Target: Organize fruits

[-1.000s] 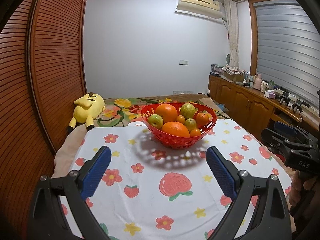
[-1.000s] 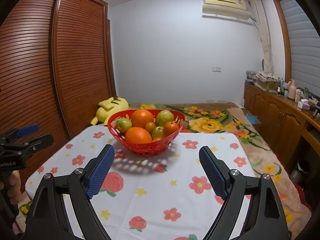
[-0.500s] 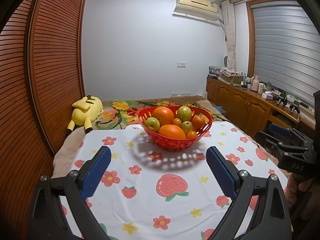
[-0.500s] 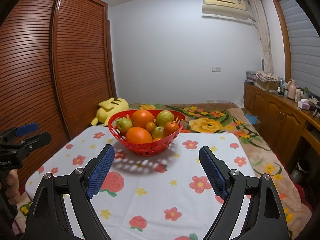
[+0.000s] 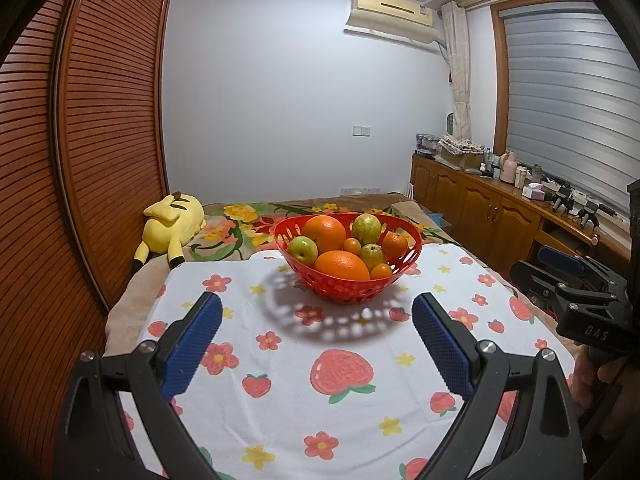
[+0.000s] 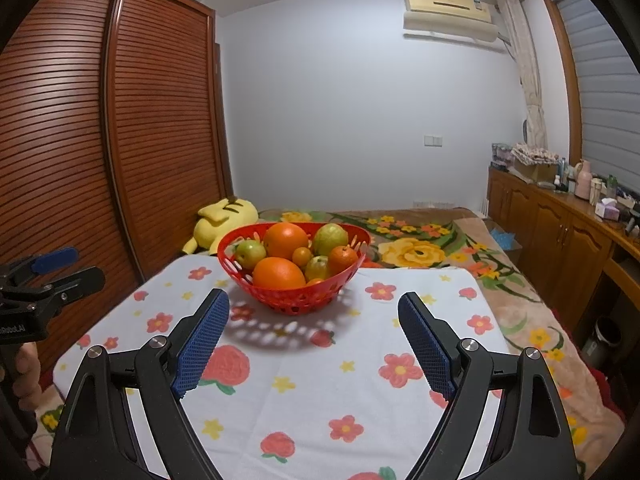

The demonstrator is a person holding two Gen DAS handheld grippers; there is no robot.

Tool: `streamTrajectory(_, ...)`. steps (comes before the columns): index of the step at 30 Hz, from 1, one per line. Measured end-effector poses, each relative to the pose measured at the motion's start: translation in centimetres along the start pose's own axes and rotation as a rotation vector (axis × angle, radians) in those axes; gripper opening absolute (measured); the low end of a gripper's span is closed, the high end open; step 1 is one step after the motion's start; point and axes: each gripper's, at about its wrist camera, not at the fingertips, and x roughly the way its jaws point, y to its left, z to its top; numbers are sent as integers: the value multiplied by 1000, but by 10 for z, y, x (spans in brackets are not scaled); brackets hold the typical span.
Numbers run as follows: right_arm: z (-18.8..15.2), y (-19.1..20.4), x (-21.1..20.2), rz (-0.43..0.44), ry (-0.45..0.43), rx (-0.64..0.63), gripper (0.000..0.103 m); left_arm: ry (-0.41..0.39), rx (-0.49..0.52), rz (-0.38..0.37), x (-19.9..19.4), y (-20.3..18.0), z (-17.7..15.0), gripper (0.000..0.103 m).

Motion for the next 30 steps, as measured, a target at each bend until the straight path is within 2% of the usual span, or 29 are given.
streamTrajectory(30,2,0,0,1,-6,-1,88,-8,5,-4,-4,-4,4,97)
